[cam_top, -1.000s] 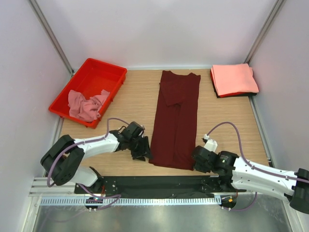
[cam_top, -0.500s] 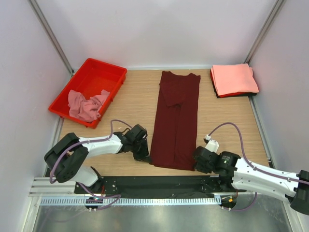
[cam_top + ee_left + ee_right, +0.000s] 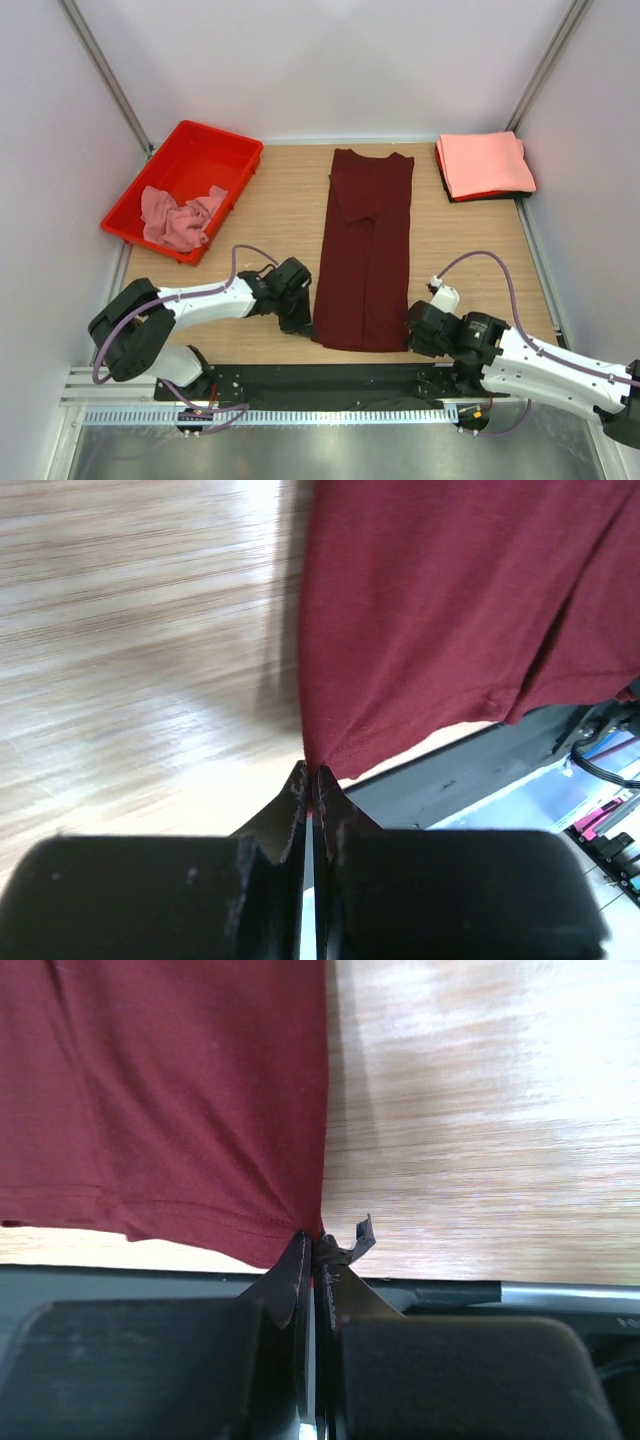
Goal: Fold and stack the t-shirts
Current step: Fold the tshirt
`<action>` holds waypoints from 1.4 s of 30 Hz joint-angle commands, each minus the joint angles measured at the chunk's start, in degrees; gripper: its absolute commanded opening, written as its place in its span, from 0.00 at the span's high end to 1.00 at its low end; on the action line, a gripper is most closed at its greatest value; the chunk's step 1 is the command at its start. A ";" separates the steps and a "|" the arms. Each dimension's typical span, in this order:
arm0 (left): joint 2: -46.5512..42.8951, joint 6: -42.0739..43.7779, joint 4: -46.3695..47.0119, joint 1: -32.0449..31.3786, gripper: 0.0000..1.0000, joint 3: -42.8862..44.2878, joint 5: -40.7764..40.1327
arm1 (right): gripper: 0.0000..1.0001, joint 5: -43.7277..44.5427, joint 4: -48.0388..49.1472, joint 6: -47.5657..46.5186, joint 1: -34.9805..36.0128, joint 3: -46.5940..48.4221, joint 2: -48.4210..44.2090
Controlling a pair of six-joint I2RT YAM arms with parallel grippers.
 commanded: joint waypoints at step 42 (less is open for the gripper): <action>42.71 18.13 -23.13 24.15 1.00 74.82 7.02 | 0.99 -1.53 14.06 -44.72 -42.07 56.36 56.02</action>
